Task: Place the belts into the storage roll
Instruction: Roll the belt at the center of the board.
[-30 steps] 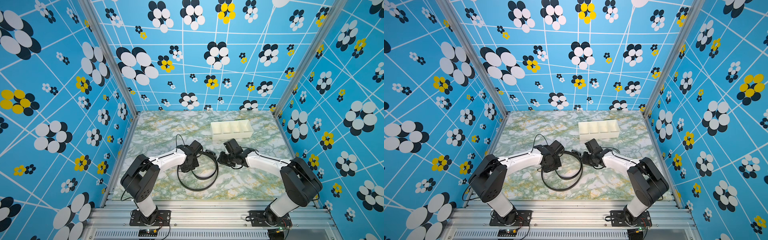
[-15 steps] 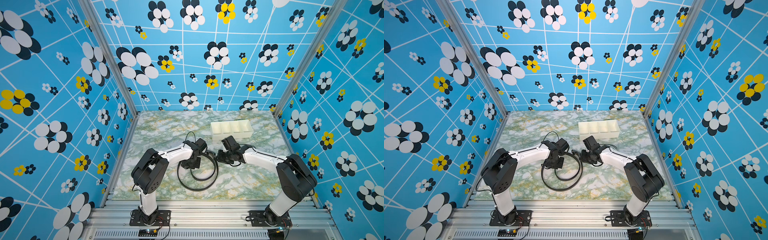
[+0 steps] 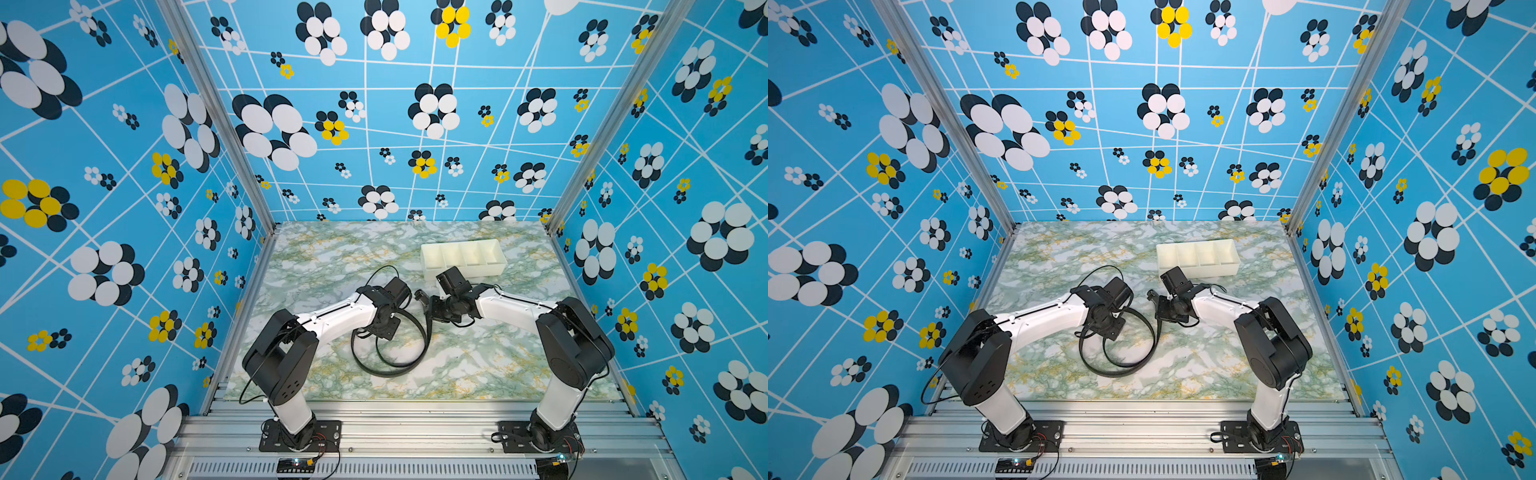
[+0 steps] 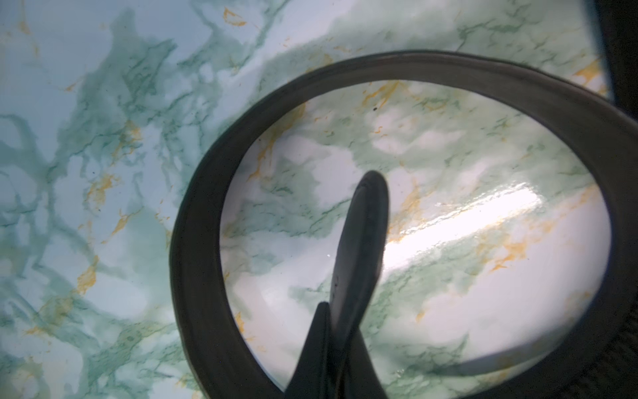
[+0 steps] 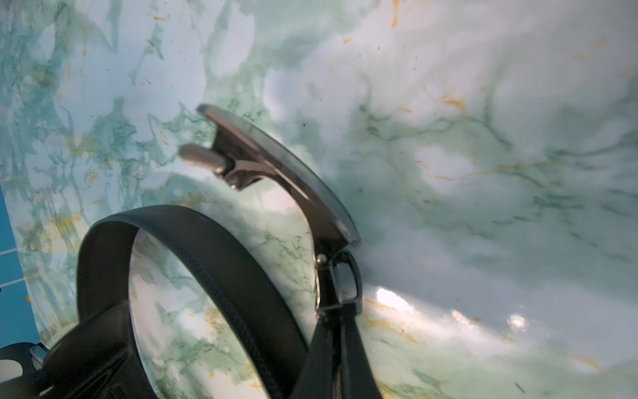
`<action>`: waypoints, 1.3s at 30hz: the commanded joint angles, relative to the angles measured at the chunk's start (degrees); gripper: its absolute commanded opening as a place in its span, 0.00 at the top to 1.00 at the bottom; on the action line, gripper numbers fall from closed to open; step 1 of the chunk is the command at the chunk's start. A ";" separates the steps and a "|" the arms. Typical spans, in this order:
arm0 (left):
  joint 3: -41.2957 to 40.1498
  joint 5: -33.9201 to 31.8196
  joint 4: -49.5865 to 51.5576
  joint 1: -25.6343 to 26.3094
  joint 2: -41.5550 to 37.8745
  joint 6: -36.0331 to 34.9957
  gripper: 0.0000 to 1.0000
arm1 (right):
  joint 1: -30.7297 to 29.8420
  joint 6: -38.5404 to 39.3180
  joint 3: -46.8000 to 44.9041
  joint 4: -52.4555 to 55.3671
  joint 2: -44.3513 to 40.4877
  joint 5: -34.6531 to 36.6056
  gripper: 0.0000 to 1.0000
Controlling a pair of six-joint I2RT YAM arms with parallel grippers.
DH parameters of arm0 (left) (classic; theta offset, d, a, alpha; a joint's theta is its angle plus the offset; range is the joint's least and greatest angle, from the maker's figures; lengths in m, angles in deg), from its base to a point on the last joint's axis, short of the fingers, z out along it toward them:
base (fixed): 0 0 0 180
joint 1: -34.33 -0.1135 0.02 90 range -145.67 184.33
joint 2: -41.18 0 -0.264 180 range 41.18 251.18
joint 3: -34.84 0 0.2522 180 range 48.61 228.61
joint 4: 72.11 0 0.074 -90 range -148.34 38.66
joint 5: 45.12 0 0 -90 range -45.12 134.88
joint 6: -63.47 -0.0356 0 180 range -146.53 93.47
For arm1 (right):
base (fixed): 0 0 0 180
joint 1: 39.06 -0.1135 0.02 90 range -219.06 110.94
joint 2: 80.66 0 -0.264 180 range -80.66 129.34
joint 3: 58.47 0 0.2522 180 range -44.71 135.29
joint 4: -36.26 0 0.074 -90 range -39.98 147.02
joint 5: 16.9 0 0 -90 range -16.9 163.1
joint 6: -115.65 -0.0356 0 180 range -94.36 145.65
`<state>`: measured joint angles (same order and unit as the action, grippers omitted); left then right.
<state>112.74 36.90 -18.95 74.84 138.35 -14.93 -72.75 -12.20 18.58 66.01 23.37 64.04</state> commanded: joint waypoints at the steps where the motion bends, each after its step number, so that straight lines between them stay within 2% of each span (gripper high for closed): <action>1: -0.71 0.68 -0.45 -0.43 -0.50 -3.64 0.94 | 0.66 1.12 1.19 3.05 3.92 1.29 1.00; 10: -1.27 2.57 -0.05 -1.03 1.09 -7.32 0.96 | 4.23 4.44 5.36 16.94 -0.47 15.96 1.00; 15: -0.63 3.41 0.15 -1.14 3.00 -9.02 0.96 | 8.99 6.03 4.49 20.43 -2.46 18.74 1.00; 25: 0.46 5.38 1.22 -0.81 5.86 -12.86 0.97 | 14.27 8.73 2.32 23.10 -5.37 23.25 1.00; 29: 0.40 4.23 0.90 -0.50 5.59 -13.62 0.97 | 15.15 8.98 0.39 20.77 -7.30 20.52 1.00; 34: 3.22 -0.70 0.60 -0.31 6.40 -13.49 0.91 | 14.31 8.94 -4.84 11.70 -10.29 6.55 1.00; 35: 4.12 -1.58 0.83 -0.17 6.71 -13.44 0.88 | 13.75 8.65 -5.84 10.64 -10.59 5.44 1.00; 39: 6.79 -7.04 0.22 0.43 7.91 -12.87 0.66 | 12.43 8.38 -6.60 10.19 -10.16 4.75 1.00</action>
<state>116.94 35.43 -19.19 74.60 145.06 -27.83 -59.42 -3.68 12.85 78.93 14.08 72.74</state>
